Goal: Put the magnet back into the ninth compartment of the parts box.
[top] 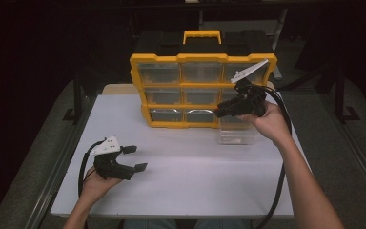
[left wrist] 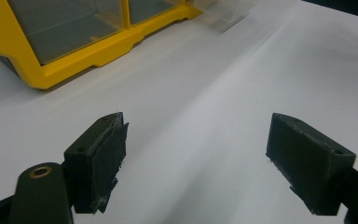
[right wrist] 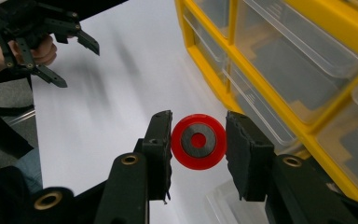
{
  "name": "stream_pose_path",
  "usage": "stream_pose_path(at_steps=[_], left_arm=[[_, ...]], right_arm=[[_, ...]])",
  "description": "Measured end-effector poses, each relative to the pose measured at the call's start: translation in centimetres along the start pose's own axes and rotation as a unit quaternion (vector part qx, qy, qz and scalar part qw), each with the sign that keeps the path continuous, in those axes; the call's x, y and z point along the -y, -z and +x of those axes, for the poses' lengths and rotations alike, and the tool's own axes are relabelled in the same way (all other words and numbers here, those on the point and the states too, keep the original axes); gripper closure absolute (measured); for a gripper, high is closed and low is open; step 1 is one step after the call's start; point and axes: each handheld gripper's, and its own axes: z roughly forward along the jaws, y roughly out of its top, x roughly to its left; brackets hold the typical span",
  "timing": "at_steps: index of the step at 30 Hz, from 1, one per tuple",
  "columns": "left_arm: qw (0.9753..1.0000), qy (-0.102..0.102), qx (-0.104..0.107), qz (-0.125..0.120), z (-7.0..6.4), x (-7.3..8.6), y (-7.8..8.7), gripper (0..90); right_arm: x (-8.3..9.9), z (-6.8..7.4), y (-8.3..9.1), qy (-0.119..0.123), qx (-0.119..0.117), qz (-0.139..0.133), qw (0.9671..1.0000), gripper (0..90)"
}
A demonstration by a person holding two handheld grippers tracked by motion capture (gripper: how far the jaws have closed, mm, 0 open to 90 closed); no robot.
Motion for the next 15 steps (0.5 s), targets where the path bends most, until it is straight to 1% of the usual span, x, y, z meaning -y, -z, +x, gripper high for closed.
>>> stream_pose_path(at_steps=[2, 5, 7, 8, 15], left_arm=[[1.0000, 0.000, 0.000, 0.002, 0.0, 0.0, 0.0, 19.7], [1.0000, 0.002, 0.000, 0.000, 0.0, 0.0, 0.0, 19.7], [1.0000, 0.003, 0.000, 0.000, 0.0, 0.0, 0.0, 19.7], [1.0000, 0.004, 0.000, 0.000, 0.0, 0.0, 0.0, 19.7], [1.0000, 0.005, 0.001, 0.000, -0.1, 0.0, 0.0, 19.7]], right_arm=[[0.2, -0.2, 0.2, 0.002, 0.005, 0.001, 1.0000, 61.1], [0.5, -0.3, 0.5, -0.013, 0.007, 0.002, 0.9999, 61.0], [0.7, -0.6, 0.6, -0.016, 0.010, 0.004, 0.9998, 61.1], [0.9, -0.6, 0.6, -0.023, 0.011, 0.007, 0.9996, 61.0], [2.4, -1.7, 0.5, -0.036, 0.024, 0.012, 0.9990, 61.1]])
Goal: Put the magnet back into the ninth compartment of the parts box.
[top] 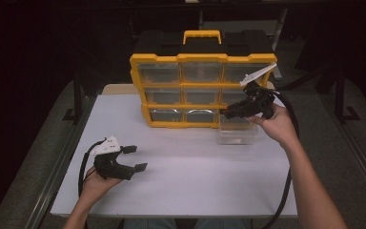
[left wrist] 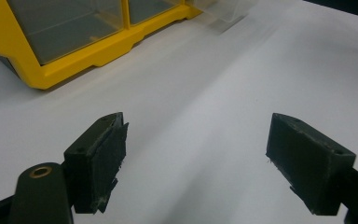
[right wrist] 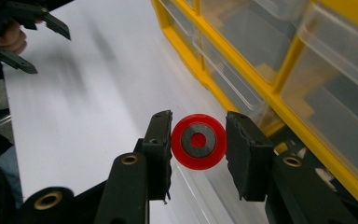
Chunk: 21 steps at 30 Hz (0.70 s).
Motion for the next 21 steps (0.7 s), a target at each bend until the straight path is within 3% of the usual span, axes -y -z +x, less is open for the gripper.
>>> stream_pose_path(at_steps=[21], left_arm=[[1.0000, -0.003, 0.002, 0.006, 0.0, 0.0, -0.1, 19.7]], right_arm=[[3.8, -2.6, -1.2, -0.047, 0.021, 0.007, 0.9987, 61.1]])
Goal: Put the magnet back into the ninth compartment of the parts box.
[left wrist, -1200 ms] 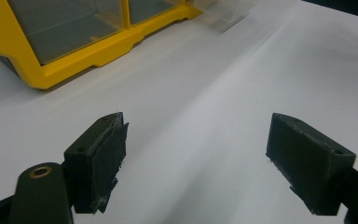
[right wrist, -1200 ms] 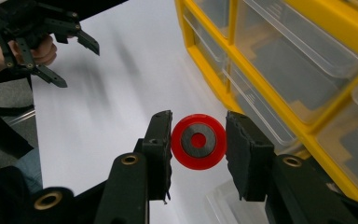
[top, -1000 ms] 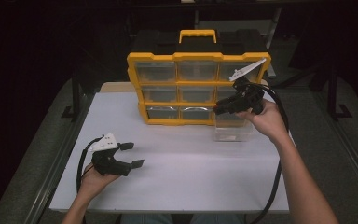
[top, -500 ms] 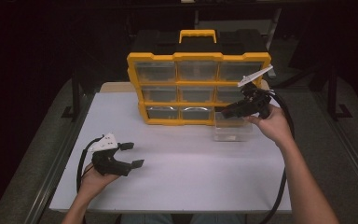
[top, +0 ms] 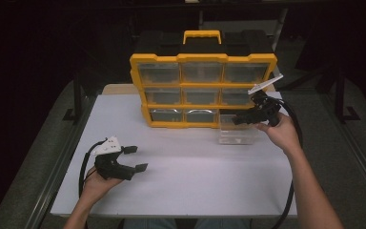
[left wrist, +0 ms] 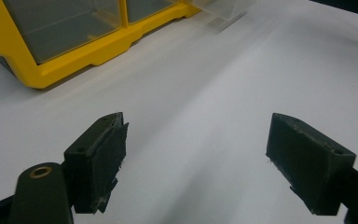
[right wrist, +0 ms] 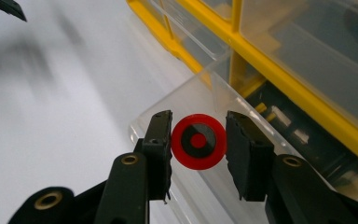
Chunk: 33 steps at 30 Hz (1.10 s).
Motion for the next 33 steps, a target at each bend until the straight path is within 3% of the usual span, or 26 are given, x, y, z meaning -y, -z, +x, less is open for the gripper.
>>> stream_pose_path(at_steps=[11, 15, 22, 27, 33], left_arm=[[1.0000, -0.001, 0.000, 0.000, 0.0, 0.0, 0.0, 19.7], [1.0000, -0.001, 0.000, 0.001, 0.0, 0.0, 0.0, 19.7], [1.0000, 0.000, 0.000, 0.000, 0.0, 0.0, 0.0, 19.7], [1.0000, 0.000, 0.000, -0.001, 0.0, 0.0, 0.0, 19.7], [1.0000, 0.000, 0.002, -0.004, -0.1, 0.0, -0.1, 19.7]], right_arm=[[1.1, -0.7, -1.2, -0.010, 0.006, 0.007, 0.9999, 60.7], [1.2, -0.8, -1.4, -0.014, 0.011, 0.010, 0.9998, 56.7], [1.1, -0.7, -1.0, -0.017, 0.009, -0.004, 0.9998, 54.8], [1.0, -0.4, -0.3, -0.021, -0.002, -0.020, 0.9996, 46.7], [0.6, 0.5, 0.3, -0.016, -0.022, -0.045, 0.9987, 30.8]])
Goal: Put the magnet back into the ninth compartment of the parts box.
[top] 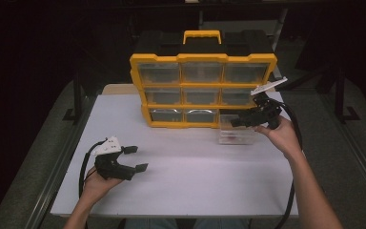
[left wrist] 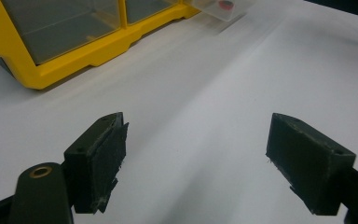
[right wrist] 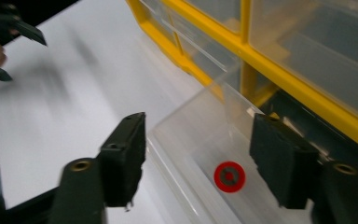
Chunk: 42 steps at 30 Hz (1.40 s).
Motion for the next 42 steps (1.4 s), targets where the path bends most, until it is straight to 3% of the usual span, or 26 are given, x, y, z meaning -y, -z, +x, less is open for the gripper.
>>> stream_pose_path(at_steps=[3, 9, 17, 28, 35, 42], left_arm=[[1.0000, 0.000, 0.000, 0.003, 0.0, 0.0, 0.2, 19.7], [1.0000, 0.002, -0.001, -0.005, 0.0, 0.0, 0.3, 19.7], [1.0000, 0.000, 0.002, -0.004, 0.0, -0.1, 0.3, 19.9], [1.0000, 0.000, 0.001, -0.009, 0.2, -0.1, 0.4, 20.0], [1.0000, 0.002, 0.001, -0.009, 0.2, -0.1, 0.4, 20.0], [1.0000, 0.003, 0.003, -0.008, 0.1, -0.1, 0.3, 20.0]], right_arm=[[-0.2, 0.3, 0.4, -0.004, -0.002, -0.006, 1.0000, 23.7], [-0.3, 0.9, 0.8, 0.010, -0.011, -0.015, 0.9998, 24.3], [-0.2, 2.3, 1.5, 0.039, -0.028, -0.012, 0.9988, 48.9], [0.8, 3.3, 1.7, 0.054, -0.053, -0.006, 0.9971, 74.5], [1.7, 3.9, 1.4, 0.068, -0.064, -0.002, 0.9956, 84.9], [2.8, 3.9, 1.3, 0.070, -0.066, -0.004, 0.9954, 86.6]])
